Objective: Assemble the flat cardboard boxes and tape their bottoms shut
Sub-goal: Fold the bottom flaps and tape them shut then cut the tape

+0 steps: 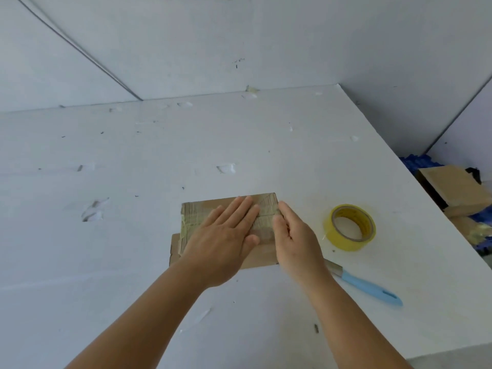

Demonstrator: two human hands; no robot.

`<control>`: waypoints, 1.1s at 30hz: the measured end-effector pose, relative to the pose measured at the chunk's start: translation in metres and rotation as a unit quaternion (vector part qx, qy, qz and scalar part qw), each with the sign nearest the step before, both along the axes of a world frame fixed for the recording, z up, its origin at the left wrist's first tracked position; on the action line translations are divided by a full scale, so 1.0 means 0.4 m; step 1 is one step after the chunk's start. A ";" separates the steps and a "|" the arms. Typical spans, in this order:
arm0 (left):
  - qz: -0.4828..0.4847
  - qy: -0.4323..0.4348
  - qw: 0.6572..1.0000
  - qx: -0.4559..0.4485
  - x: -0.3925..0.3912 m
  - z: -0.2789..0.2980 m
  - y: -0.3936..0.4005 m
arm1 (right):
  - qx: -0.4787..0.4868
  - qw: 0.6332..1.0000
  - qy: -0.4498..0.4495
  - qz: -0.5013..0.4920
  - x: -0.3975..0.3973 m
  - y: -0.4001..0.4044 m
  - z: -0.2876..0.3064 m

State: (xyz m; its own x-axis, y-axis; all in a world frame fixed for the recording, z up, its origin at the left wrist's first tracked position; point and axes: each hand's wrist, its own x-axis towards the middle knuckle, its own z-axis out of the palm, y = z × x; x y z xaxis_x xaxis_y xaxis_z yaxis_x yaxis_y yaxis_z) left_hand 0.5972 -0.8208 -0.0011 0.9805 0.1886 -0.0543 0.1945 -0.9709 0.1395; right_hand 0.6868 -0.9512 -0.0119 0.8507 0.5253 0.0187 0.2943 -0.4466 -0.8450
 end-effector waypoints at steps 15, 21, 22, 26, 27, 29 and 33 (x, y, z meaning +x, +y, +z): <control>0.335 -0.185 0.788 -0.483 -0.130 -0.012 0.024 | 0.001 0.983 0.182 0.027 0.001 -0.014 -0.027; 0.338 -0.192 0.763 -0.516 -0.137 0.004 0.045 | -0.079 0.962 0.255 0.055 0.039 -0.024 -0.014; 0.330 -0.204 0.764 -0.516 -0.138 0.016 0.048 | -0.070 0.960 0.264 0.063 0.041 -0.024 0.004; 0.286 -0.209 0.811 -0.465 -0.124 0.071 0.090 | 0.024 0.959 0.275 0.055 0.056 0.002 0.074; 0.273 -0.213 0.827 -0.443 -0.113 0.083 0.101 | 0.060 0.956 0.284 0.044 0.063 0.016 0.092; 0.265 -0.232 0.834 -0.424 -0.081 0.113 0.119 | 0.159 0.937 0.310 0.015 0.081 0.051 0.119; 0.262 -0.247 0.837 -0.411 -0.002 0.143 0.161 | 0.301 0.905 0.297 -0.038 0.126 0.119 0.137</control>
